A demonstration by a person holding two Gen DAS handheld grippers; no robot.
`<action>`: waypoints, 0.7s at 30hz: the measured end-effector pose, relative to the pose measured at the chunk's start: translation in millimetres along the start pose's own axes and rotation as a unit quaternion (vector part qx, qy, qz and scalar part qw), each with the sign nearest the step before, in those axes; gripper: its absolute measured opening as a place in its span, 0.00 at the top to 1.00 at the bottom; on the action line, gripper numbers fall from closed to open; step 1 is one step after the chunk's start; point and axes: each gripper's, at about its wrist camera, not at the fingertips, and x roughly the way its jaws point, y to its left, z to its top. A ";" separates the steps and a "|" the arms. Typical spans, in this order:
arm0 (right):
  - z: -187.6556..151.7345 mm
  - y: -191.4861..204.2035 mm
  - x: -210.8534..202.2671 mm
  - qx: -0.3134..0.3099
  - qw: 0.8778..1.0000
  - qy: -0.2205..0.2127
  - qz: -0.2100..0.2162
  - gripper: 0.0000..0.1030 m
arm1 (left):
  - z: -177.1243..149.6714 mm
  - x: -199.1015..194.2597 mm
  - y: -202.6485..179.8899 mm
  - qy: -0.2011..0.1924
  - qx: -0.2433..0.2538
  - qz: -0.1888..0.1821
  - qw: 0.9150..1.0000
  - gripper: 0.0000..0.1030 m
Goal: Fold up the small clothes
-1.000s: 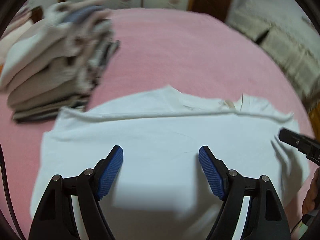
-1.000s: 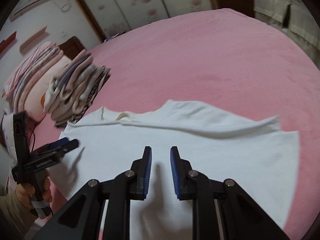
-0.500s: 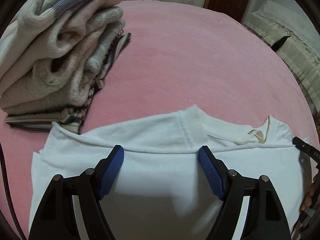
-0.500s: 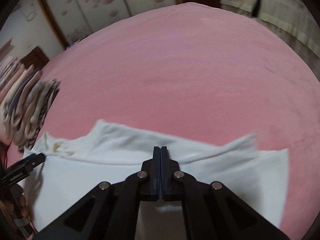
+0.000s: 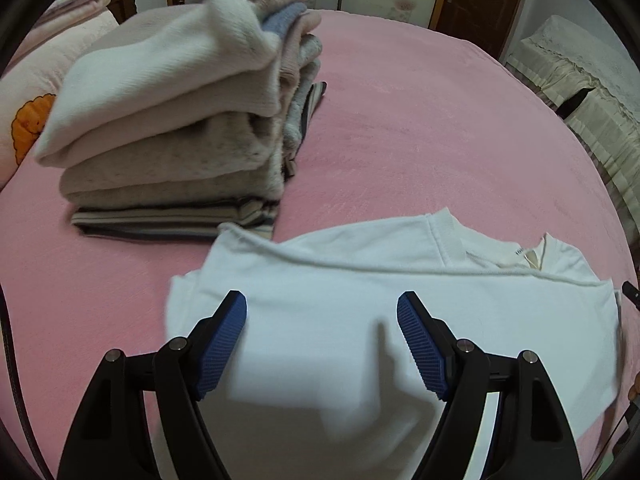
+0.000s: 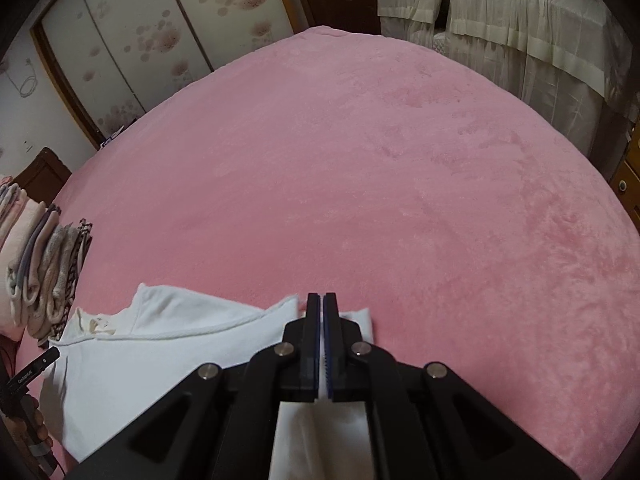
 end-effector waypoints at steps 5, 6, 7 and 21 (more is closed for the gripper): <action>-10.1 25.7 -24.9 -0.024 1.000 0.005 0.015 1.00 | -11.7 -42.5 11.1 0.006 -0.004 0.002 1.000 0.25; -11.8 32.4 -31.2 -0.029 0.999 0.006 0.020 0.97 | -11.3 -48.5 13.4 0.006 -0.006 0.003 1.000 0.25; -13.2 37.2 -36.4 -0.033 0.999 0.006 0.023 0.97 | -11.4 -55.0 14.8 0.006 -0.008 0.002 1.000 0.25; -32.9 126.5 -127.4 -0.133 0.988 -0.026 0.075 0.78 | -5.2 -141.7 17.6 -0.026 -0.050 -0.038 0.998 0.19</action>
